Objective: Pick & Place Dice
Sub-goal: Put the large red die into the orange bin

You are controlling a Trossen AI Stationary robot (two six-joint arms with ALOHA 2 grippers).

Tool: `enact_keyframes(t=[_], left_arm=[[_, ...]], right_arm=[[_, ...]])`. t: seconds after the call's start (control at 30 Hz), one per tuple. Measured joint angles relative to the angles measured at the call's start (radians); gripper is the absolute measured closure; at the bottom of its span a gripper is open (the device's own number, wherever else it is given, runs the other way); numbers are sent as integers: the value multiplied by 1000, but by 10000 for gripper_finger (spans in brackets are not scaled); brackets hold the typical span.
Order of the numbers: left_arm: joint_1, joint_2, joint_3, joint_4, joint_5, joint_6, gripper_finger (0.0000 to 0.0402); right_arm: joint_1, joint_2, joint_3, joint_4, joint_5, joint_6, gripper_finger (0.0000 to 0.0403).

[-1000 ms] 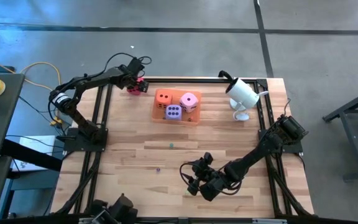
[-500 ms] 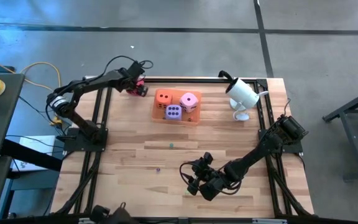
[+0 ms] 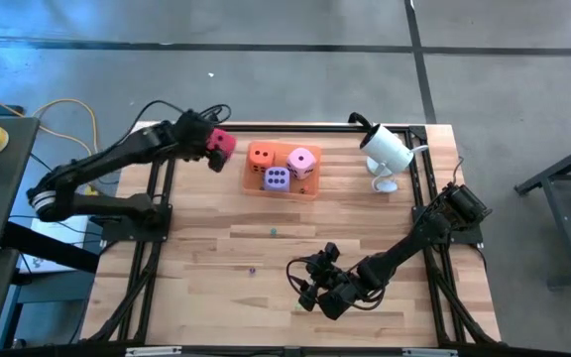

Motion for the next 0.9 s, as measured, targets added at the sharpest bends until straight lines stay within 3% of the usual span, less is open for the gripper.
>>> enact_keyframes(t=[0.13,0.47,0.7,0.9], left_arm=[[-104,-60,2,31,122,-60,109],[-328,93,2,90,63,-138,109],[-337,246,3,175,15,-145,109],[-315,281,5,231,17,-142,109]], right_arm=[[-8,0,0,3,1,-10,145],[-20,0,0,5,-1,-14,145],[-20,0,0,2,-1,-22,145],[-20,0,0,0,-2,-38,145]])
